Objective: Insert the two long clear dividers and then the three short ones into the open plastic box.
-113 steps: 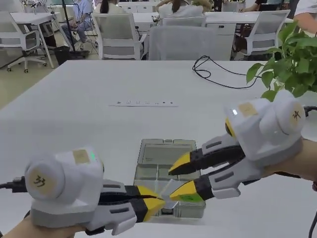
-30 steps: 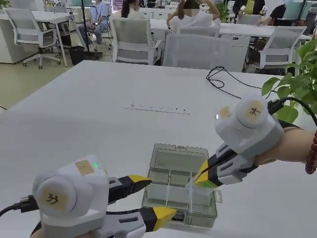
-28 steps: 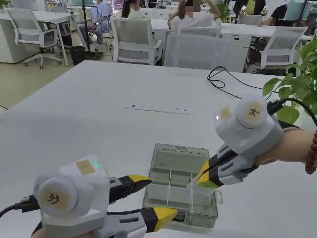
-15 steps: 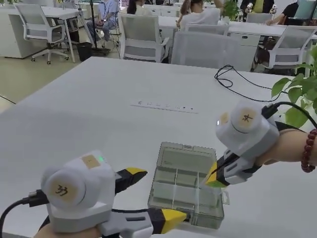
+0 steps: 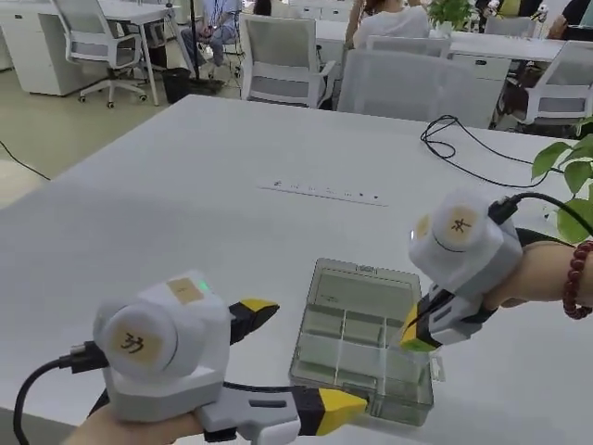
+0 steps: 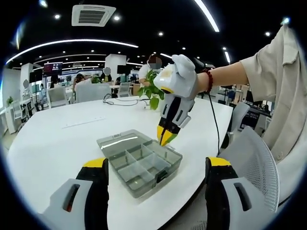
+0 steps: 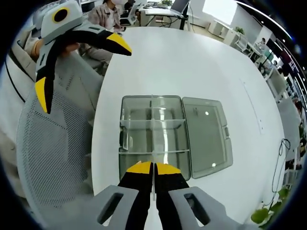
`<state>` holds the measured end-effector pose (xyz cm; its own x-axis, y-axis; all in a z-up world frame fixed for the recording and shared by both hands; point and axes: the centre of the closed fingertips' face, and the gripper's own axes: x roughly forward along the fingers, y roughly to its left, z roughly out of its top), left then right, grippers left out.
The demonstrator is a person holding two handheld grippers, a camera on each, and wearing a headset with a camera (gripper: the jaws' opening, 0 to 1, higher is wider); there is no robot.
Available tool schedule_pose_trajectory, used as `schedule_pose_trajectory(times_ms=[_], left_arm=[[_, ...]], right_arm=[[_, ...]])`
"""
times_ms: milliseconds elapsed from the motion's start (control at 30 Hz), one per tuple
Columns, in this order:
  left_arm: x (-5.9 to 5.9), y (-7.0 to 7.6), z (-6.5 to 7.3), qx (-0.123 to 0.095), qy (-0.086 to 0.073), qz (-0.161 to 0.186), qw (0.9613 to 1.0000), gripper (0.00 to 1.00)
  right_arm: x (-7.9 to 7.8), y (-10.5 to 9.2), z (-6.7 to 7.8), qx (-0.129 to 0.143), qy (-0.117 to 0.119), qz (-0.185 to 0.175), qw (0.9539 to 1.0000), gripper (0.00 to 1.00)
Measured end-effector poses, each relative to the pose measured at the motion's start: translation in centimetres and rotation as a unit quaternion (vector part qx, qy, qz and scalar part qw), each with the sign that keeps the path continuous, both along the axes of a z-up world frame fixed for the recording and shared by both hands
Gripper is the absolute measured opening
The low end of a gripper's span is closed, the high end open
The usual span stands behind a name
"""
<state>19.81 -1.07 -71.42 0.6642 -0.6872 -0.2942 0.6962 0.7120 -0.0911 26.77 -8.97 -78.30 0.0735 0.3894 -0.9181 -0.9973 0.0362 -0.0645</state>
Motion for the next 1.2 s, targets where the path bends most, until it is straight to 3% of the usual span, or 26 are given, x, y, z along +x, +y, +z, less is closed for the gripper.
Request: schedule_pose_trajectory(times_ms=[433, 700, 1000, 1200], left_arm=[[-0.1, -0.1, 0.2, -0.006, 0.0, 0.0, 1.0, 0.83], [-0.1, -0.1, 0.1, -0.003, 0.0, -0.003, 1.0, 0.83], [-0.2, 0.0, 0.2, -0.004, -0.002, -0.002, 1.0, 0.82], [-0.1, 0.2, 0.1, -0.002, -0.001, 0.001, 1.0, 0.81]], right_arm=[[0.2, -0.1, -0.6, -0.018, 0.001, 0.009, 0.9998, 0.02], [0.3, 0.2, -0.9, -0.055, 0.017, 0.019, 0.9982, 0.02], [0.2, 0.4, -2.5, -0.091, 0.022, 0.033, 0.9951, 0.02], [0.2, 0.3, -3.0, -0.095, 0.028, 0.027, 0.9947, 0.02]])
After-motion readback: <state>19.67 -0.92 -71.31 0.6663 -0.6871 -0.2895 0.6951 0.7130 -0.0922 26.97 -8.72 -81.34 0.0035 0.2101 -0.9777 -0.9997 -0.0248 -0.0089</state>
